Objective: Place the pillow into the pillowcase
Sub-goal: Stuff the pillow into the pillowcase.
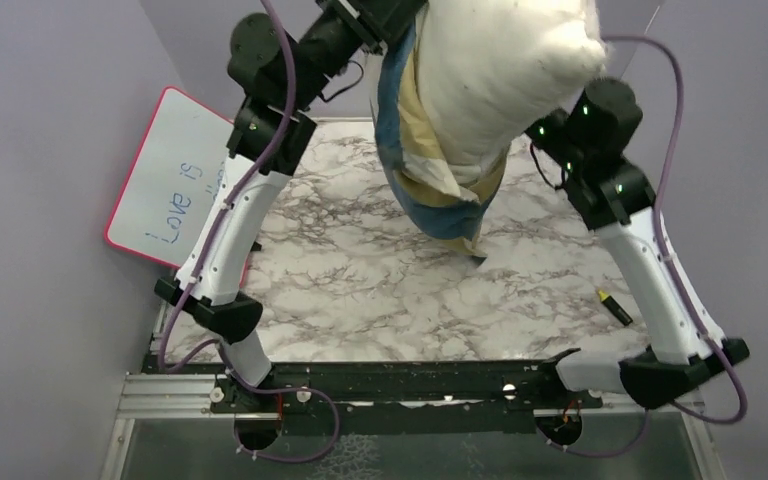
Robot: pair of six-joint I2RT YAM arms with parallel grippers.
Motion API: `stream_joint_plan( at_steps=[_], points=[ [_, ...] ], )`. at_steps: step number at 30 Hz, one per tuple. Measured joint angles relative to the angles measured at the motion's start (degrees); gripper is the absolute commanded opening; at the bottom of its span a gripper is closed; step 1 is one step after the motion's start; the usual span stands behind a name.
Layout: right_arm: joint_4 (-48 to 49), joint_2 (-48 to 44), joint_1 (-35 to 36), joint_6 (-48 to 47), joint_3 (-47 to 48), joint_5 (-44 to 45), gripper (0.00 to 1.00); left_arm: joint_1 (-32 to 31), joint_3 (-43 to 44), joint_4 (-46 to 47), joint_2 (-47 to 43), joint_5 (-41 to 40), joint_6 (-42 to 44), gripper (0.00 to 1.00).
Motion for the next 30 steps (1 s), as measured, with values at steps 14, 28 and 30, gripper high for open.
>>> stream_joint_plan(
  at_steps=[14, 28, 30],
  points=[
    [7.9, -1.2, -1.4, 8.6, -9.9, -1.7, 0.00, 0.0, 5.9, -3.3, 3.4, -4.6, -3.2, 0.00],
    [-1.4, 2.8, 2.5, 9.6, 12.7, -6.8, 0.00, 1.2, 2.3, -15.3, -0.2, -5.3, 3.3, 0.00],
    [0.4, -2.6, 2.0, 9.1, 3.9, -6.6, 0.00, 3.5, 0.6, -17.3, -1.9, -6.1, 7.0, 0.02]
  ],
)
